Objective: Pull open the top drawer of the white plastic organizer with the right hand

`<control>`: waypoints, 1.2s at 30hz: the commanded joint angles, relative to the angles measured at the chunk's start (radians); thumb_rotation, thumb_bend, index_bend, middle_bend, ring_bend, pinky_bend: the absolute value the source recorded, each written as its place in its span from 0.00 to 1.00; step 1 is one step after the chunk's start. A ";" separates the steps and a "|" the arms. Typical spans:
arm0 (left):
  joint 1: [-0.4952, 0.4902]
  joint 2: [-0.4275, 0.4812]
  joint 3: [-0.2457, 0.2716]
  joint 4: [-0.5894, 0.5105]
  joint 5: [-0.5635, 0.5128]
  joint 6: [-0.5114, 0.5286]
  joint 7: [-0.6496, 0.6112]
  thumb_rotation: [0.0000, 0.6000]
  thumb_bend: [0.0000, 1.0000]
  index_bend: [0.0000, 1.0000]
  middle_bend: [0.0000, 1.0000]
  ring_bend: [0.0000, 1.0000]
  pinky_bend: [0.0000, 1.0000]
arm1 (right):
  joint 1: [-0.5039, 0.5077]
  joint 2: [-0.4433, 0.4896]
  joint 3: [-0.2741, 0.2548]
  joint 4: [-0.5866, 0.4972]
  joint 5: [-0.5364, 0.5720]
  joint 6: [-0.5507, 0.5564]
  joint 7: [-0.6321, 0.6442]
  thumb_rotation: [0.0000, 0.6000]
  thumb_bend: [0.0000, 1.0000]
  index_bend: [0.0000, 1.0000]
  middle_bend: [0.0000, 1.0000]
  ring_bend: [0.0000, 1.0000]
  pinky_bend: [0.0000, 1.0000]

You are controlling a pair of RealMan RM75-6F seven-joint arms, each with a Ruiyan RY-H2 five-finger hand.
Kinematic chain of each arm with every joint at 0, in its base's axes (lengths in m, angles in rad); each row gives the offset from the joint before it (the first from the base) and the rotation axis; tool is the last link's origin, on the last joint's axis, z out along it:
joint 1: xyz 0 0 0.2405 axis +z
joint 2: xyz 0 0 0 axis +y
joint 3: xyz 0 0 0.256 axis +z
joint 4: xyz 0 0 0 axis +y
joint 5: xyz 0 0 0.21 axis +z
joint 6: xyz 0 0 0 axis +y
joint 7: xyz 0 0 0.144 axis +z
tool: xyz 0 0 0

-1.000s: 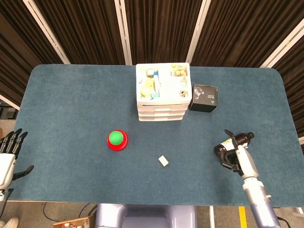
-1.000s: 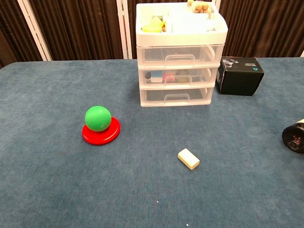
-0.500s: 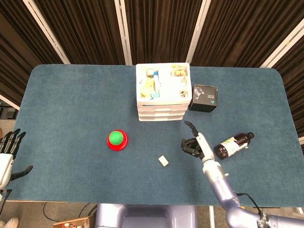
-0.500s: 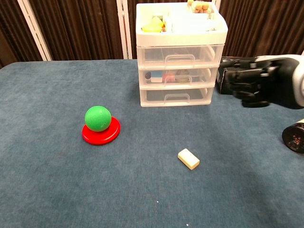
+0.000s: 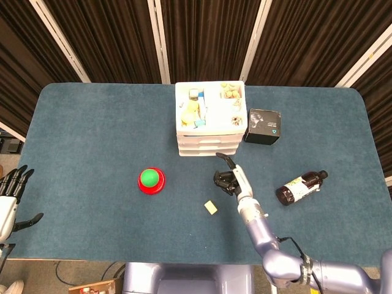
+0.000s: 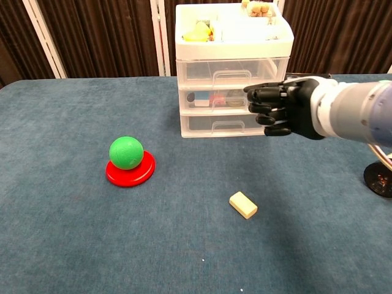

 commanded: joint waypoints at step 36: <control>-0.025 0.023 -0.014 -0.008 -0.069 -0.078 -0.049 1.00 0.00 0.03 0.00 0.00 0.11 | 0.124 -0.161 0.195 0.256 0.152 -0.103 0.071 1.00 0.67 0.25 0.91 0.85 0.98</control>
